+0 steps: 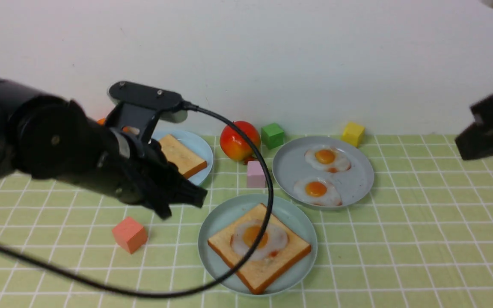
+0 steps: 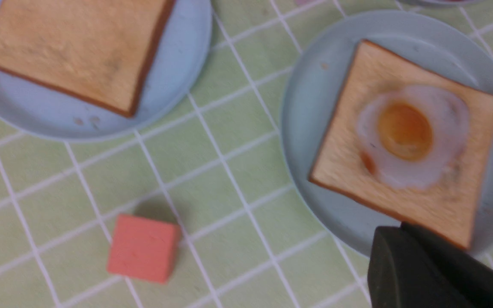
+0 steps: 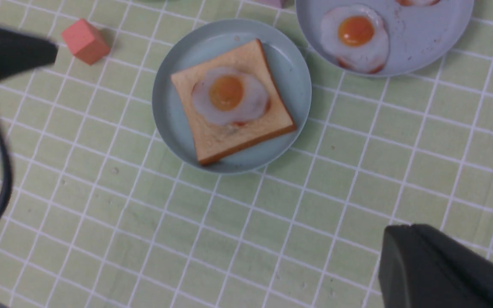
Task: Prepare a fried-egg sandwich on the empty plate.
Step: Use the left arm to grab a slice of bread
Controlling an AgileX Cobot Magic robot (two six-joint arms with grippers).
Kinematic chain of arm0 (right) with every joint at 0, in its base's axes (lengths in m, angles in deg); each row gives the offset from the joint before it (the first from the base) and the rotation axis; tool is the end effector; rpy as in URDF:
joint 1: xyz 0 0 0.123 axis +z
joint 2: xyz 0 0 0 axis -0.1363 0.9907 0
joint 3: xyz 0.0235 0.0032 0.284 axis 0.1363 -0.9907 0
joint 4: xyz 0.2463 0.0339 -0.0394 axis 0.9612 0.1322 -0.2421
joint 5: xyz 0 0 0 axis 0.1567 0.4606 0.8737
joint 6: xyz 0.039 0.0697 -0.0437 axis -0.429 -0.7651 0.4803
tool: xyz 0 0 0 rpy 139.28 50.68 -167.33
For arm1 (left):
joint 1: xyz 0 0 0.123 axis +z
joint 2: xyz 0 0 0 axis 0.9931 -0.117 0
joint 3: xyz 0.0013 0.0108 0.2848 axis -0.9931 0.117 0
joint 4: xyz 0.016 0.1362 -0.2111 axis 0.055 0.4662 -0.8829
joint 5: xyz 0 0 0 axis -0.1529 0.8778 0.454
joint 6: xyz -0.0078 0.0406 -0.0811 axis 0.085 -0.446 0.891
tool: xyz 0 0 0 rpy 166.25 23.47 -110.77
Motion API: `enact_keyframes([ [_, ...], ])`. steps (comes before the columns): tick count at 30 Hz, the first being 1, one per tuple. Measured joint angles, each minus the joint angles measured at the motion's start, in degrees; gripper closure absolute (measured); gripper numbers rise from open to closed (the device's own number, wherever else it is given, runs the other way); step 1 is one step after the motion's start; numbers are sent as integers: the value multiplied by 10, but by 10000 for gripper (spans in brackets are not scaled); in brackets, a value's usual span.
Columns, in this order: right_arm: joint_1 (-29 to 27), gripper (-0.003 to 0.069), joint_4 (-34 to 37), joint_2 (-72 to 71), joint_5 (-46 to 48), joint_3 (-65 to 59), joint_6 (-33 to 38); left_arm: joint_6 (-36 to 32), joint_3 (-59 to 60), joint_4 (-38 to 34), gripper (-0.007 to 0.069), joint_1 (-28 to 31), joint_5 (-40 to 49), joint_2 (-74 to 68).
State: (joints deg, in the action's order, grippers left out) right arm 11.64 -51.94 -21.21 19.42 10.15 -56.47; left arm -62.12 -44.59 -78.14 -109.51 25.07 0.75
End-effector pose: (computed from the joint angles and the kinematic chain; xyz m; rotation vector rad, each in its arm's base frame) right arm 0.1884 0.0860 0.4212 -0.4264 2.4754 0.4205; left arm 0.2791 -0.1403 0.2875 0.5190 2.4012 -0.2551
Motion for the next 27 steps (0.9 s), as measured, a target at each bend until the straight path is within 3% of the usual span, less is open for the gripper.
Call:
enact_keyframes([
  [2,0,671,1,-52,-3,-50,0,-65,-51,-28,638,35,7,-58],
  [10,0,670,-2,-162,-14,-145,0,-102,-153,-60,616,94,13,-199],
  [16,0,666,-5,-198,-15,-166,-3,-110,-212,-8,434,112,-10,-282],
  [19,0,665,-2,-204,-15,-167,-3,-117,-222,15,290,112,-57,-311],
  [23,0,664,9,-205,-15,-167,-3,-141,-222,20,207,112,-90,-339],
  [27,0,662,19,-205,-15,-167,-3,-155,-222,22,193,112,-93,-365],
])
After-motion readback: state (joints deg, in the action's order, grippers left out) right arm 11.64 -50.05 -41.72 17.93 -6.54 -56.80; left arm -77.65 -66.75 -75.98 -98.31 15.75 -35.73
